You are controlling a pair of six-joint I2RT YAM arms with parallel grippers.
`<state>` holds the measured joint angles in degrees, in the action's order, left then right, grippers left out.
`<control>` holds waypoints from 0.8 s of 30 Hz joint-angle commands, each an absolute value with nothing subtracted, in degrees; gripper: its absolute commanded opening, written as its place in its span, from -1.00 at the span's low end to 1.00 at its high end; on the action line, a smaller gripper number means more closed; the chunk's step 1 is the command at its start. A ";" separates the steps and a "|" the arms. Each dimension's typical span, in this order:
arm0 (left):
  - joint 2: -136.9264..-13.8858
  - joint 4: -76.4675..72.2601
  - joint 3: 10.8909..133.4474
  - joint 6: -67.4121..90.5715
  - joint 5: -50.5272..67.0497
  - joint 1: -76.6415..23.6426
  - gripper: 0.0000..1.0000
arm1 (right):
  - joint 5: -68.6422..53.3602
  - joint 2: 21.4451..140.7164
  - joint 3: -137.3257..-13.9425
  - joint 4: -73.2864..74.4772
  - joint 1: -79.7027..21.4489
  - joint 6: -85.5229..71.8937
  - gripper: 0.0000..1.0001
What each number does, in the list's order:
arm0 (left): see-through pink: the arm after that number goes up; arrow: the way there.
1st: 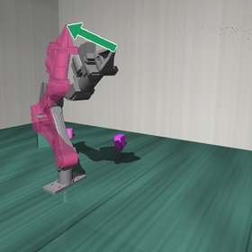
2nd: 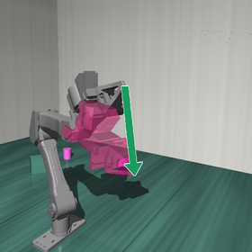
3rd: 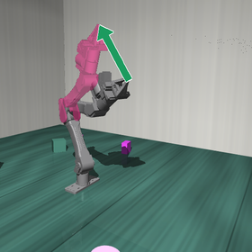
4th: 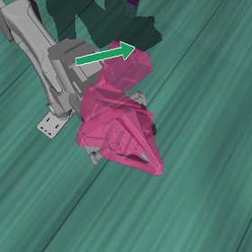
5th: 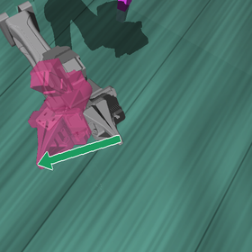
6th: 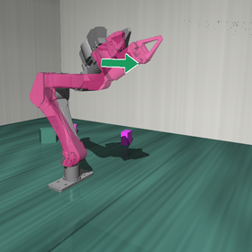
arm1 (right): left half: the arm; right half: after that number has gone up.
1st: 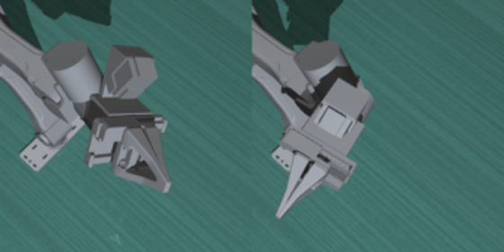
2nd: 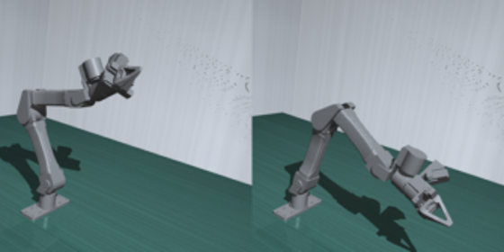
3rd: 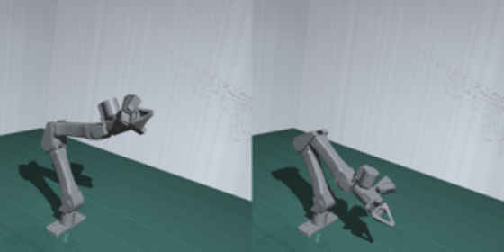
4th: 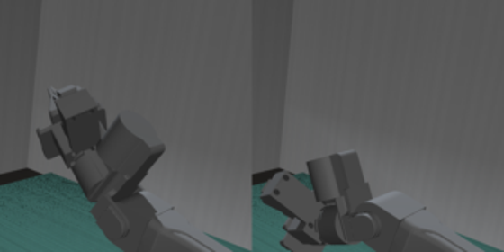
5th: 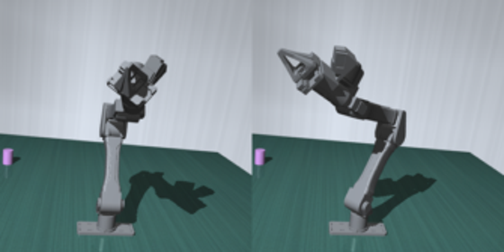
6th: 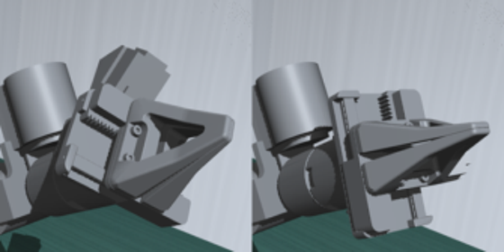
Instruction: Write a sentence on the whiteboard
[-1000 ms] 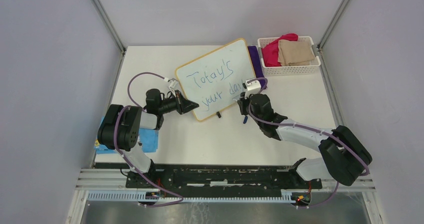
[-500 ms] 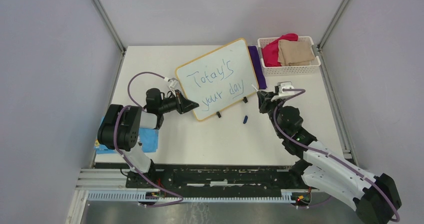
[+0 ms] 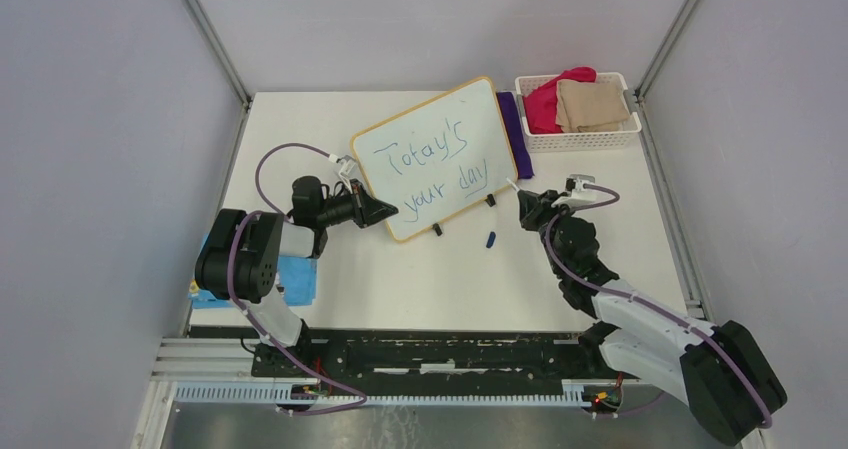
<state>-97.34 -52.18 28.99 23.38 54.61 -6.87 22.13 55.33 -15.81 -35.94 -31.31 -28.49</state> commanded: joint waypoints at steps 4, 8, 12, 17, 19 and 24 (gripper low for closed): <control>-98.71 -44.98 28.92 20.13 51.33 -7.12 -0.96 | 17.16 59.72 -20.54 -42.97 -28.05 -33.89 -1.00; -98.70 -44.44 29.05 19.89 51.33 -7.12 -0.96 | 12.25 65.28 -24.63 -39.65 -27.49 -34.08 -1.00; -98.83 -44.27 29.24 19.86 51.26 -7.13 -0.96 | 10.70 67.71 -26.38 -38.28 -27.59 -33.62 -1.00; -98.96 -44.01 29.34 19.80 51.32 -7.13 -0.96 | 12.39 67.23 -26.37 -37.32 -27.53 -32.17 -1.00; -98.96 -43.93 29.35 19.80 51.33 -7.12 -0.96 | 13.26 67.39 -26.70 -36.08 -27.57 -31.78 -1.00; -98.88 -43.69 29.36 19.78 51.15 -7.13 -0.96 | 15.15 68.57 -28.12 -32.45 -27.51 -31.51 -1.00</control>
